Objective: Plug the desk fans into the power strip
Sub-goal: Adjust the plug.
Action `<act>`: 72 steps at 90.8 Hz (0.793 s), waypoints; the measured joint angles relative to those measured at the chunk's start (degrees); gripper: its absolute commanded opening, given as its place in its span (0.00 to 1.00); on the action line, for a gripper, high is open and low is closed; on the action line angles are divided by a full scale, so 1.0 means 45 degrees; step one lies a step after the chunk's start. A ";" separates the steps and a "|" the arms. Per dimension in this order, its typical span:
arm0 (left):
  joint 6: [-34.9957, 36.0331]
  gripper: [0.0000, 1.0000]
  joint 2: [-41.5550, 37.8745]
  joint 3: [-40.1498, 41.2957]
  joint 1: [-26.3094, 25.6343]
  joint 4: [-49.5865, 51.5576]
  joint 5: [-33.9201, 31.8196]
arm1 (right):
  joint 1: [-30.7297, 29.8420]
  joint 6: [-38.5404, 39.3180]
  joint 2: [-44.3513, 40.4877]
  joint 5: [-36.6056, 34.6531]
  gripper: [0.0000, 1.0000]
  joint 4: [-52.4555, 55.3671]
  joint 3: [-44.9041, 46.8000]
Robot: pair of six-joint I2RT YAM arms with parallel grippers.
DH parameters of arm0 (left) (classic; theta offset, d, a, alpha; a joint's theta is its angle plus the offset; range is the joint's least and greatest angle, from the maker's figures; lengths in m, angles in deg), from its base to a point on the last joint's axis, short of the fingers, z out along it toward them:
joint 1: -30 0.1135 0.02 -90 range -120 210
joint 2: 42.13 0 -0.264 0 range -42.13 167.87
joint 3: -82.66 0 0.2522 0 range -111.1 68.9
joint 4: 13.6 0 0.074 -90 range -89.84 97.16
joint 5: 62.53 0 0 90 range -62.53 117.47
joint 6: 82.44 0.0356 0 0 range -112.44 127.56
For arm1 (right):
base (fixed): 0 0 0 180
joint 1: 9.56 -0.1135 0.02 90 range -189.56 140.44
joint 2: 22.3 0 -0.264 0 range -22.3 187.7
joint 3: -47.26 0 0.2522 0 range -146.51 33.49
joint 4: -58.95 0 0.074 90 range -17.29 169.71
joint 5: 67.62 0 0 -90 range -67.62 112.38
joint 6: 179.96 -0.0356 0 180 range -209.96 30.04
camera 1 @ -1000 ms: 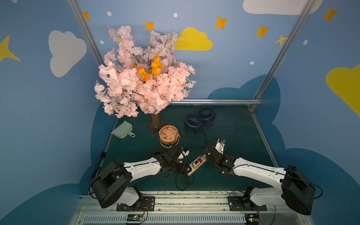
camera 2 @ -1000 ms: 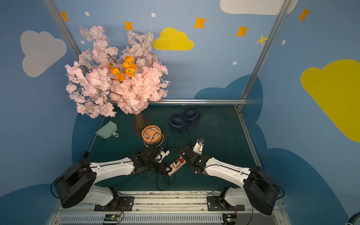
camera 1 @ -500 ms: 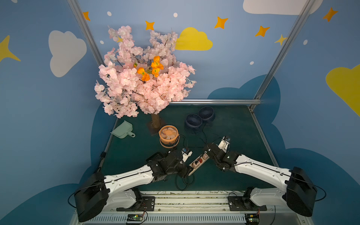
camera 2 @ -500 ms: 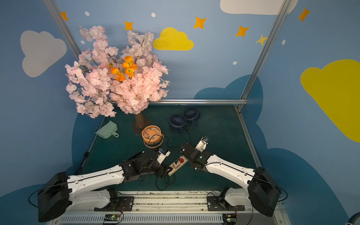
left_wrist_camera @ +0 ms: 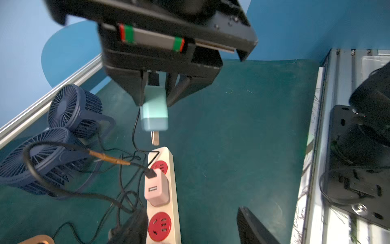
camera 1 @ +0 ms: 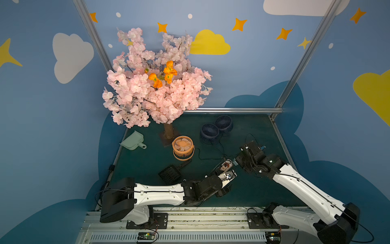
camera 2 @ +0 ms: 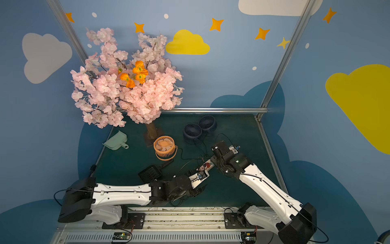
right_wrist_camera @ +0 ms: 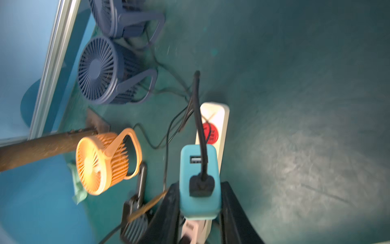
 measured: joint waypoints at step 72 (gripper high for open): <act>0.2191 0.32 0.1622 -0.1700 0.1156 -0.0432 0.0680 | 0.0685 -0.0049 0.0282 0.4138 0.00 0.0845 -0.0170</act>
